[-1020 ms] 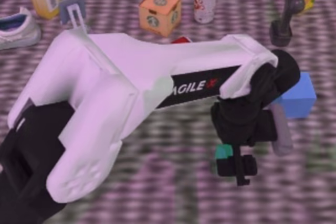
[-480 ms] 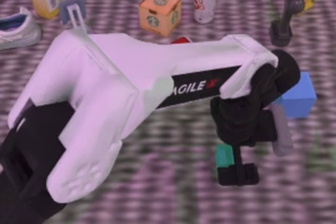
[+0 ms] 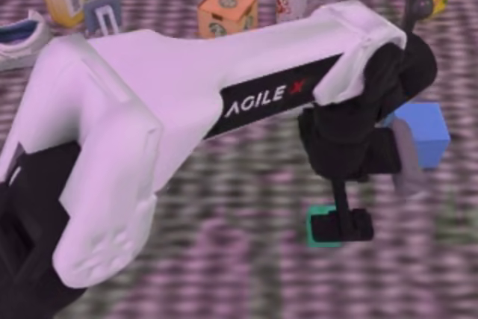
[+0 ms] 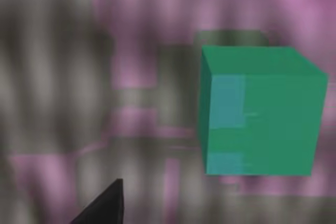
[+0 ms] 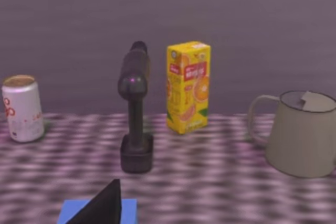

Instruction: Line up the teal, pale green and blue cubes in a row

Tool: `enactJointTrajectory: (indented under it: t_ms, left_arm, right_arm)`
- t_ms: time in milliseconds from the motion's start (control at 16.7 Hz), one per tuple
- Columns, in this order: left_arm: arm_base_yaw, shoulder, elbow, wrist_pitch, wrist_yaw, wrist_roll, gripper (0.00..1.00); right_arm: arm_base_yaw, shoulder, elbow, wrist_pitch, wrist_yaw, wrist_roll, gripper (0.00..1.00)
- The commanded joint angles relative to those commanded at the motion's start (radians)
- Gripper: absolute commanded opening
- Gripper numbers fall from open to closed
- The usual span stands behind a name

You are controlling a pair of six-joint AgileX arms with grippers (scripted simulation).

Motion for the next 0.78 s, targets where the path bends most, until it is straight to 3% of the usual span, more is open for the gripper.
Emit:
enactJointTrajectory:
  t_ms: [480, 780]
  left_arm:
    - [0.015, -0.02, 0.031, -0.042, -0.001, -0.01, 1.0]
    - [0.218, -0.112, -0.122, 0.015, -0.006, -0.15, 1.0]
  right_arm:
    - [0.0, 0.0, 0.0, 0.0, 0.0, 0.0, 1.0]
    - [0.0, 0.0, 0.0, 0.0, 0.0, 0.0, 1.0]
